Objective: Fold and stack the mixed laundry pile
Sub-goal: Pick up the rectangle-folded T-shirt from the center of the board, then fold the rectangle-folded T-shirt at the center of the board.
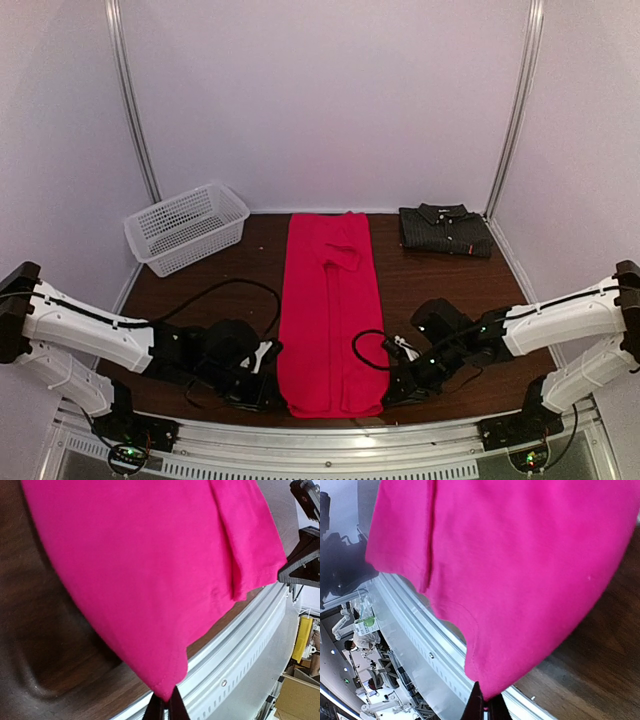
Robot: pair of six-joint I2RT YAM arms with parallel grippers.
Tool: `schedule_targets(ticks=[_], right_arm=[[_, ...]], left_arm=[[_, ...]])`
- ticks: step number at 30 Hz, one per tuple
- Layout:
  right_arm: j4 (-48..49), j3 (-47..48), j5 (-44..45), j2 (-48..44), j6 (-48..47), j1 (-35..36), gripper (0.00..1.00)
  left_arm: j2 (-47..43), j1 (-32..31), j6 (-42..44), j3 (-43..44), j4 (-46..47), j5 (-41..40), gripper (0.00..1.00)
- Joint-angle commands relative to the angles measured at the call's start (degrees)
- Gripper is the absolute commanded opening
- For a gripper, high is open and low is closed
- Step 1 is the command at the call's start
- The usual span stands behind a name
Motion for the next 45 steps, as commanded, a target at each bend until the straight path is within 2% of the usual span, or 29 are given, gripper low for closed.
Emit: schedule_targets(ticks=[1, 6, 11, 16, 27, 36, 45], right_arm=[[-5.6, 5.5, 2.6, -1.5, -5.3, 0.1, 0.0], [-9.2, 9.9, 3.8, -0.2, -9.8, -1.9, 0.0], [-12.2, 14.7, 3.2, 2.4, -14.7, -6.9, 0.0], [-15.0, 20.7, 1.2, 7.4, -20.7, -13.5, 0.0], [-18.0, 39.8, -1.4, 23.8, -28.6, -26.9, 0.0], [-21.8, 61.2, -3.9, 41.6, -31.8, -32.4, 0.0], [-22.2, 71.6, -6.3, 51.0, -30.8, -35.4, 0.0]], left_arm=[[-1.0, 0.1, 5.2, 6.1, -4.0, -2.7, 0.0], [-0.1, 2.8, 8.1, 9.3, -5.6, -2.5, 0.0], [2.1, 6.9, 12.0, 13.1, -7.8, -1.4, 0.0], [5.1, 14.2, 16.2, 15.6, -7.7, 1.8, 0.0], [21.5, 28.8, 27.3, 35.0, -11.2, 6.7, 0.0], [34.4, 37.1, 30.9, 48.1, -12.3, 8.0, 0.0], [43.8, 40.3, 32.4, 58.2, -11.5, 9.8, 0.0]])
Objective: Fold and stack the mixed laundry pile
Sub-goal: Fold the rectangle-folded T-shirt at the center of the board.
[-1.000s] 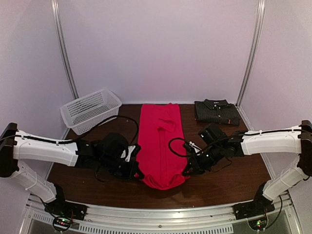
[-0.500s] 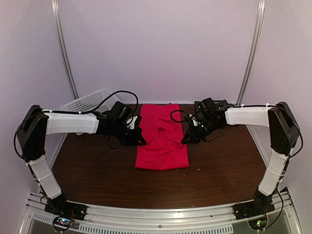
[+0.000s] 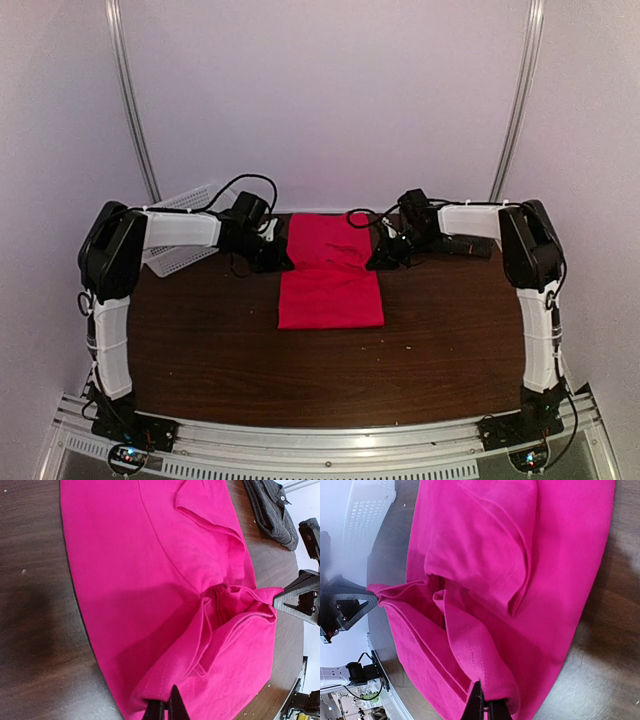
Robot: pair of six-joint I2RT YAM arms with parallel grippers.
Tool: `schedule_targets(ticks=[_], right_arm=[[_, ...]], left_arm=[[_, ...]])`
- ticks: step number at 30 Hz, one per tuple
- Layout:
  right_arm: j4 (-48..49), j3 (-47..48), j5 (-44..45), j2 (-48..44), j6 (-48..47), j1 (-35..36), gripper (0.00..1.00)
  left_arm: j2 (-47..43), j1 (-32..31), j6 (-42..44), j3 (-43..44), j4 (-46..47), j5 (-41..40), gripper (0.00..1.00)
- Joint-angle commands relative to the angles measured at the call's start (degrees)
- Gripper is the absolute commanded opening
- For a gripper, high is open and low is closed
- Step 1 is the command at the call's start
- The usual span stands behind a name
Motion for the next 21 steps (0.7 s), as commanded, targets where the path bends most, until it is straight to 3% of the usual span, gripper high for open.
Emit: schedule_targets(ticks=[1, 15, 16, 17, 21], right_arm=[[-0.1, 5.0, -2.2, 2.6, 0.3, -0.9, 0.0], [2.5, 9.0, -1.5, 8.3, 2.5, -2.6, 0.0], [2.3, 9.5, -1.8, 8.6, 2.5, -2.9, 0.03], [1.6, 10.2, -2.0, 8.9, 2.4, -3.2, 0.12], [-1.2, 11.9, -1.6, 6.4, 0.6, -4.9, 0.39]], left_arm=[[2.6, 0.8, 1.8, 4.1, 1.6, 1.9, 0.0], [8.6, 2.7, 1.3, 8.9, 1.9, 1.0, 0.0], [8.9, 2.9, 1.2, 9.1, 1.6, 1.0, 0.0], [9.2, 3.1, 1.2, 9.7, 1.1, 0.9, 0.04], [8.1, 4.1, 2.9, 12.1, -2.0, -0.3, 0.4]])
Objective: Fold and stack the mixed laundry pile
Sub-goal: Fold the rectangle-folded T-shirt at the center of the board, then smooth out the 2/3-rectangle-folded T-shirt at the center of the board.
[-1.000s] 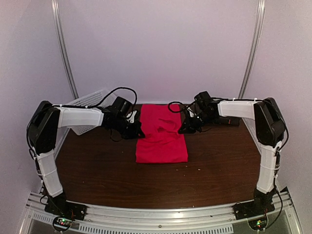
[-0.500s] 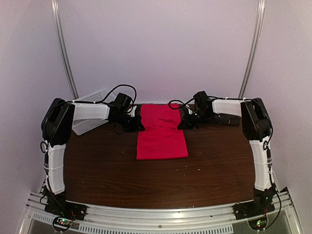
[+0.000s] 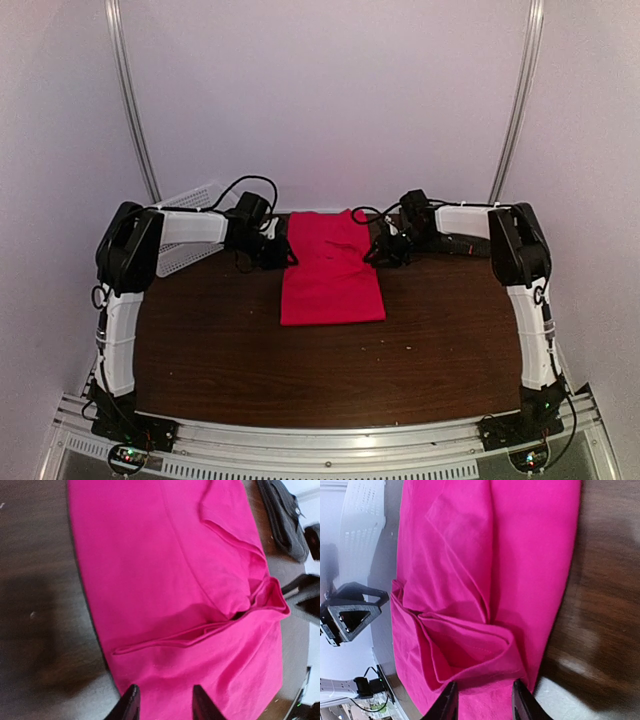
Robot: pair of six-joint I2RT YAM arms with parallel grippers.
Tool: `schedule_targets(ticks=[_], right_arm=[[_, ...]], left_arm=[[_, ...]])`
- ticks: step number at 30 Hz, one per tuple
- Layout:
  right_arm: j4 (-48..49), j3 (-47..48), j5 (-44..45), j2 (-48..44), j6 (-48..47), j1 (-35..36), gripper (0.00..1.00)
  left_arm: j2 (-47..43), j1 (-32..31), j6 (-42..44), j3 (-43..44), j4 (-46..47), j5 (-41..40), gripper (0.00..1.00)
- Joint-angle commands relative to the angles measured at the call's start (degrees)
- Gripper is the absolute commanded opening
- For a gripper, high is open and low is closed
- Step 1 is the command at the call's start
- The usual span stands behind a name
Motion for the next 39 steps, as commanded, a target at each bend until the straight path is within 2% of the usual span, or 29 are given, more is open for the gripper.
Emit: schedule_targets(ticks=[1, 4, 7, 11, 14, 18, 24, 28, 34, 39], right_arm=[[-1.9, 2.6, 0.4, -3.8, -1.6, -2.5, 0.42], [-2.9, -0.4, -0.2, -9.2, -3.3, -3.1, 0.44], [-1.3, -9.0, -3.3, -14.9, -2.8, -2.6, 0.43], [2.0, -20.5, -6.9, -21.7, -1.6, 0.5, 0.43], [7.8, -27.9, -11.1, -25.1, 1.8, 3.7, 0.42], [17.2, -33.8, -15.3, -24.7, 7.2, 7.8, 0.4], [29.0, -37.0, -18.3, -18.3, 14.7, 10.0, 0.38], [29.3, -40.1, -17.4, -16.2, 13.4, 8.4, 0.38], [24.7, -44.2, -14.6, -14.7, 8.2, 6.3, 0.37], [21.0, -44.9, -14.3, -19.8, 7.4, 6.3, 0.36]], left_arm=[[-2.0, 1.6, 2.4, 3.7, -2.3, -1.8, 0.45], [-5.7, 1.7, 3.9, 1.6, -3.0, -0.8, 0.49], [-10.4, 0.9, 4.9, -5.4, -0.9, 3.1, 0.49], [-15.5, -3.5, 7.3, -13.8, 0.7, 7.6, 0.49], [-18.1, -7.4, 5.8, -20.2, 5.6, 11.1, 0.48], [-18.1, -10.7, 0.0, -25.9, 14.8, 14.6, 0.46], [-12.9, -11.8, -7.0, -28.6, 27.2, 17.6, 0.45], [-11.4, -11.7, -8.4, -32.2, 30.6, 17.4, 0.44], [-12.5, -9.3, -10.6, -39.7, 35.1, 16.9, 0.44], [-18.2, -8.6, -5.2, -40.6, 28.3, 16.9, 0.45]])
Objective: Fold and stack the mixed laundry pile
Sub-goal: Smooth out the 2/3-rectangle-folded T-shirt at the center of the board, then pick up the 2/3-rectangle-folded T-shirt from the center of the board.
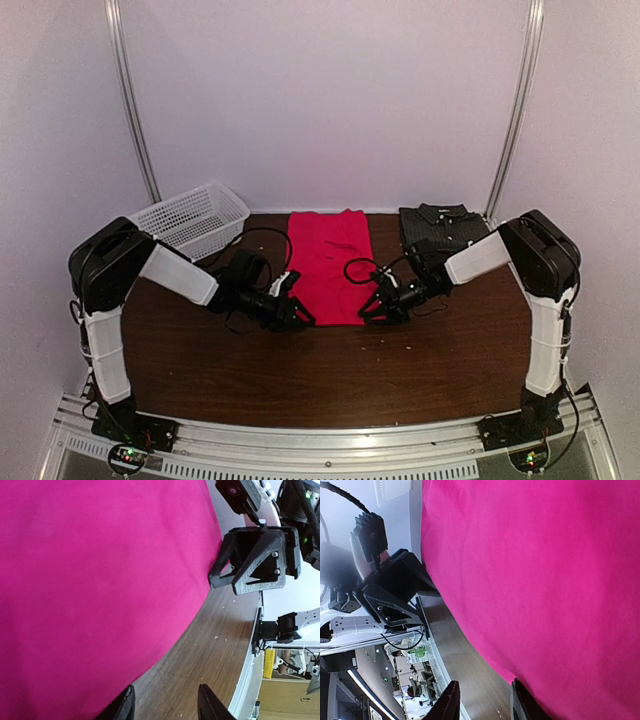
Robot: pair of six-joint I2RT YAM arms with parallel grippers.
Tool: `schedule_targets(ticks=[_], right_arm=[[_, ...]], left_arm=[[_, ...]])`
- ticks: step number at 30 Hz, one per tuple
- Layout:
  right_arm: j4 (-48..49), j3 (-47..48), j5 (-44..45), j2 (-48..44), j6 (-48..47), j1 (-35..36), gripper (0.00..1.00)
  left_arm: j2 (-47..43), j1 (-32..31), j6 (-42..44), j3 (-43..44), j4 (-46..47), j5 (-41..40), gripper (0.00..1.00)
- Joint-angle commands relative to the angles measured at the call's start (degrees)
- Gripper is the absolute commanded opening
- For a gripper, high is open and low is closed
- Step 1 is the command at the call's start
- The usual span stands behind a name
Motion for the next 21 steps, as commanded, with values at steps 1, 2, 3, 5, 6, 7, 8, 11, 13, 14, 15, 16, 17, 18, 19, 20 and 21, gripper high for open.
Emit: schedule_targets(ticks=[1, 2, 3, 5, 6, 7, 8, 11, 13, 14, 15, 16, 17, 18, 19, 20, 21], right_arm=[[-7.8, -1.9, 4.7, -6.4, -2.9, -0.5, 0.37], [-8.5, -2.4, 5.1, -8.8, -3.0, -0.9, 0.37], [-8.9, -3.1, 5.1, -11.2, -2.7, -1.5, 0.37], [-10.0, -5.3, 5.2, -14.4, -2.3, -3.2, 0.37], [-11.8, -5.7, 6.4, -15.5, -3.5, -4.1, 0.37], [-14.4, -5.7, 8.1, -16.4, -5.2, -4.7, 0.37], [-16.5, -5.6, 9.6, -16.8, -6.6, -5.2, 0.37], [-19.4, -4.8, 12.0, -14.7, -8.3, -5.7, 0.37], [-19.0, -3.8, 13.3, -13.0, -8.2, -5.7, 0.37], [-18.9, -3.2, 13.9, -12.2, -8.3, -5.7, 0.37], [-19.2, -2.3, 14.5, -11.2, -8.5, -5.6, 0.37], [-19.4, -1.5, 14.9, -10.1, -8.8, -5.7, 0.37], [-19.4, -0.7, 15.0, -9.1, -8.9, -5.7, 0.37], [-19.2, -0.1, 15.1, -8.2, -9.0, -5.6, 0.37], [-19.0, 0.4, 15.1, -7.2, -9.1, -5.5, 0.37], [-19.1, 1.1, 15.0, -6.5, -9.3, -5.4, 0.37], [-19.1, 1.5, 15.0, -5.8, -9.6, -5.2, 0.38]], left_arm=[[-7.2, 1.5, 4.5, -2.4, -6.3, -1.9, 0.45], [-9.1, 1.7, 5.0, -3.3, -7.1, -2.3, 0.45], [-10.7, 2.0, 5.3, -4.1, -8.0, -2.5, 0.45], [-13.5, 2.7, 5.8, -5.7, -10.2, -3.1, 0.45], [-14.6, 3.0, 5.9, -6.3, -11.0, -4.0, 0.45], [-15.5, 3.5, 5.8, -7.1, -11.4, -4.6, 0.44], [-15.9, 3.9, 5.5, -7.6, -12.0, -5.2, 0.43], [-15.5, 4.6, 4.9, -7.7, -14.2, -7.4, 0.4], [-14.7, 4.6, 5.0, -7.1, -14.5, -8.6, 0.38], [-14.3, 4.6, 5.0, -6.8, -14.6, -8.6, 0.37], [-13.5, 4.6, 5.1, -6.1, -15.4, -9.0, 0.36], [-12.8, 4.6, 5.1, -5.7, -16.1, -9.1, 0.36], [-12.2, 4.6, 5.1, -5.4, -16.0, -9.0, 0.36], [-11.5, 4.6, 5.2, -5.0, -16.0, -9.0, 0.36], [-10.8, 4.7, 5.3, -4.6, -16.1, -9.0, 0.35], [-10.0, 4.6, 5.5, -4.0, -16.3, -9.0, 0.35], [-9.3, 4.6, 5.7, -3.5, -16.7, -8.9, 0.34]])
